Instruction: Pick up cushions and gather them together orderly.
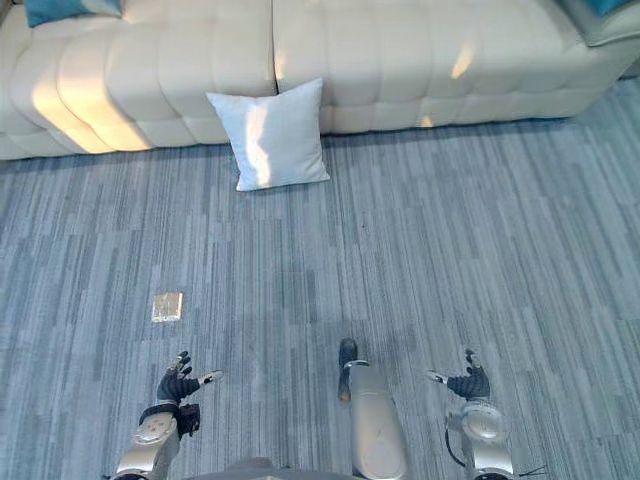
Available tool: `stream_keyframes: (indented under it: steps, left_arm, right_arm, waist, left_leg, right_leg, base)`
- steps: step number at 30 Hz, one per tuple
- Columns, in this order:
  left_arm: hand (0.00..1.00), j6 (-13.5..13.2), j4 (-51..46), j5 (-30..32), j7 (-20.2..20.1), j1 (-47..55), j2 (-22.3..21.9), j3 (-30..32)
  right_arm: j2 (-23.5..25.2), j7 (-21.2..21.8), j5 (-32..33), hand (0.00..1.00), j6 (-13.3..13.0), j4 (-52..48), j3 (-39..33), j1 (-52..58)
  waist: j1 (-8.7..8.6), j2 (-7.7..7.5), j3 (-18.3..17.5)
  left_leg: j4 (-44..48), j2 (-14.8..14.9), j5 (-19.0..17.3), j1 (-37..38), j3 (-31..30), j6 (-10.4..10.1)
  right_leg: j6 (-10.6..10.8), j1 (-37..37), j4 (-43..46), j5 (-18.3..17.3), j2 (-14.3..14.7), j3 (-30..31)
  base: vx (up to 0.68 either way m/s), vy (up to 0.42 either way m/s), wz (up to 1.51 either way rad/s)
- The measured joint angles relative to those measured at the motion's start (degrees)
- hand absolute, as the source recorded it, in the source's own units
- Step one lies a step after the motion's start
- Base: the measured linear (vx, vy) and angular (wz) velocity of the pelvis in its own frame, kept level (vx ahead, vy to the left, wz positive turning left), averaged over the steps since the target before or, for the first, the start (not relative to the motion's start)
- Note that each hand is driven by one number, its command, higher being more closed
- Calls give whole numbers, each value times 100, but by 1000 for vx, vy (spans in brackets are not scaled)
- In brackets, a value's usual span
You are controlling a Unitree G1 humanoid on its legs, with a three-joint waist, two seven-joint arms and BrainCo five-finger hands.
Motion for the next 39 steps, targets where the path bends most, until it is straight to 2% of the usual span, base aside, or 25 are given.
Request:
stream_keyframes:
  steps: [3, 5, 7, 8, 9, 10, 12, 14, 15, 17, 18, 19, 20, 21, 22, 23, 24, 26, 28, 30, 32, 35, 36, 38, 39]
  left_arm:
    - [0, 1, -56, 1, -2, 104, -51, 2]
    - [0, 16, -43, 2, 5, 206, -67, 54]
    - [0, 20, -35, 1, 13, 295, -86, 54]
    - [0, 20, -31, 1, 16, 327, -85, 55]
    - [0, 19, 26, 2, 19, 323, -65, 78]
    - [0, 20, 43, 7, 17, 323, -79, 158]
    - [0, 15, 47, 11, 8, 295, -140, 149]
    - [0, 63, 179, 26, 10, 272, -83, 108]
    - [0, 97, 200, 41, 9, 245, -33, 70]
    - [0, 112, 223, 53, 19, 163, 104, -111]
    - [0, 111, 222, 54, 19, 140, 119, -121]
    - [0, 109, 225, 54, 16, 23, 149, -131]
    - [0, 98, 233, 55, 13, -124, 176, -126]
    - [0, 91, 236, 58, 12, -141, 200, -120]
    - [0, 93, 238, 61, 10, -122, 210, -121]
    - [0, 102, 295, 74, 6, -93, 235, -99]
    - [0, 121, 407, 131, 1, -125, 78, -79]
    - [0, 123, 405, 178, 6, -113, 9, -68]
    - [0, 129, 407, 182, 1, -111, -132, -45]
    - [0, 130, 396, 181, -1, -75, -231, -16]
    - [0, 133, 390, 180, -3, -157, -335, -11]
    - [0, 139, 371, 174, -1, -166, -368, 1]
    - [0, 140, 372, 173, 1, -164, -375, 1]
    - [0, 138, 378, 172, 6, -162, -464, -4]
    - [0, 140, 417, 172, 8, -227, -445, 0]
  right_arm:
    - [52, 3, 8, 0, 2, -94, 67, -49]
    - [52, -9, 7, 0, 21, 109, 20, -189]
    - [17, -129, 0, 0, 25, 370, -120, -221]
    - [1, -164, -2, 0, 33, 411, -121, -189]
    - [5, -209, -6, 0, 44, 467, -105, -70]
    - [71, -207, -13, 0, 53, 481, -98, 62]
    - [89, -209, -14, 0, 52, 499, -123, 202]
    - [200, -206, -40, 0, 59, 631, -123, 266]
    - [239, -203, -55, 0, 63, 631, -103, 272]
    - [285, -201, -63, 0, 44, 571, 152, 203]
    - [288, -198, -63, 0, 31, 560, 164, 201]
    - [289, -195, -66, 0, 13, 576, 176, 140]
    - [281, -195, -65, 0, 30, 605, 171, 91]
    - [269, -195, -63, 0, 42, 613, 163, 111]
    - [264, -196, -63, 0, 42, 611, 160, 156]
    - [254, -195, -62, 0, 44, 647, 157, 296]
    - [145, -200, -62, 0, 94, 769, 103, 233]
    - [173, -199, -52, 0, 102, 675, 77, 249]
    - [229, -210, -23, 0, 113, 549, 44, 321]
    - [278, -217, 9, 0, 127, 324, -14, 397]
    - [303, -220, 16, 0, 105, 159, -205, 391]
    - [341, -235, 51, 0, 107, 181, -336, 329]
    - [363, -247, 51, 0, 111, 198, -356, 334]
    - [347, -278, 45, 0, 108, 191, -358, 344]
    - [385, -326, 30, 0, 111, 249, -354, 299]
  waist:
    - [289, -31, 8]
    - [391, -63, 21]
    - [447, 26, -22]
    - [439, 64, -44]
    - [457, 90, -109]
    - [415, -122, -254]
    - [360, -298, -347]
    - [207, -449, -318]
    - [161, -462, -286]
    - [125, -358, -232]
    - [124, -341, -228]
    - [84, -260, -175]
    - [-7, -244, -143]
    - [-54, -313, -155]
    - [-70, -374, -175]
    - [-71, -568, -185]
    - [-45, -315, -196]
    - [-84, -256, -210]
    - [-182, -215, -155]
    - [-121, -213, -161]
    - [-10, -184, -177]
    - [75, -122, -202]
    - [116, -115, -206]
    - [120, 56, -243]
    - [127, 4, -210]
  left_leg:
    - [-801, 121, -185, -1097, 614, 299]
    - [-2378, -187, -129, -1387, 515, 217]
    - [-4768, -615, 448, -1354, 161, -83]
    - [-5007, -640, 527, -1372, 117, -66]
    - [-4859, -722, 1087, -1375, 4, 297]
    - [-4641, -984, 1248, -1413, -60, 639]
    - [-4407, -1269, 901, -1331, -70, 913]
    - [-4350, -1598, 420, -682, -133, 1043]
    - [-4361, -1652, 298, -432, -163, 1075]
    - [-4764, -1667, 152, 624, -216, 1114]
    - [-4828, -1661, 152, 714, -234, 1115]
    - [-5045, -1595, 152, 1062, -327, 1115]
    - [-5176, -1529, 152, 1343, -416, 1113]
    - [-5239, -1553, 60, 1539, -480, 957]
    - [-5257, -1588, -39, 1641, -490, 794]
    - [-5228, -1717, -311, 1883, -580, 488]
    - [-5165, -1455, -457, 1977, -626, 363]
    - [-4607, -1288, -526, 1785, -595, 126]
    - [-2696, -690, -450, 1058, -177, -259]
    - [-1904, -203, -515, 743, 334, -166]
    - [-2294, 20, -606, 440, 625, -6]
    - [-3759, -56, -528, 248, 455, -39]
    - [-4169, -147, -359, 263, 351, -43]
    - [-4704, -233, 628, 256, 257, -32]
    - [-4700, -298, 498, 276, 327, 12]
  right_leg:
    - [21, 733, -696, -126, 27, 329]
    - [202, 1041, -835, -213, -75, 583]
    - [483, 1508, -1150, -429, -186, 767]
    - [572, 1623, -1211, -519, -190, 781]
    - [760, 1899, -1243, -734, -282, 797]
    - [968, 1955, -1035, -864, -539, 721]
    - [1096, 1615, 23, -931, -856, 672]
    - [1982, 553, 3147, -426, -1206, 946]
    - [1922, 311, 3859, -456, -1233, 1000]
    - [1297, -606, 4865, -780, -1095, 915]
    - [1245, -685, 4795, -810, -1060, 877]
    - [1004, -941, 4194, -949, -860, 736]
    - [922, -1268, 2738, -947, -615, 594]
    - [830, -1345, 1232, -394, -453, 589]
    - [805, -1311, 611, 50, -419, 640]
    - [340, -1324, 407, 1129, -456, 876]
    - [308, -1391, 861, 831, -329, 691]
    - [279, -1340, 979, 445, -322, 525]
    - [217, -763, 778, 159, -268, 266]
    - [135, -291, 512, 75, -189, 156]
    - [136, -39, 287, 61, -210, 137]
    - [232, -25, 277, 2, -263, 259]
    - [304, -54, 347, -44, -301, 320]
    - [502, -217, 605, -252, -297, 462]
    - [615, -326, 801, -375, -392, 546]
  base:
    - [462, -31, -52]
    - [486, 64, -76]
    - [605, 192, -63]
    - [712, 338, -44]
    - [640, 302, -21]
    - [789, 355, -8]
    - [684, 269, 20]
    - [710, 277, 39]
    - [616, 173, 35]
    - [623, 128, 12]
    - [518, 59, 16]
    - [492, -38, 54]
    - [802, -123, 89]
    - [707, -151, 87]
    - [633, -182, 81]
    - [497, -146, 50]
    - [489, -159, 43]
    - [364, -152, 40]
    - [412, -225, 59]
    - [379, -194, 13]
    - [313, -95, 0]
    - [246, 43, -21]
    - [180, 161, -34]
    - [148, 222, -37]
    - [88, 244, -22]
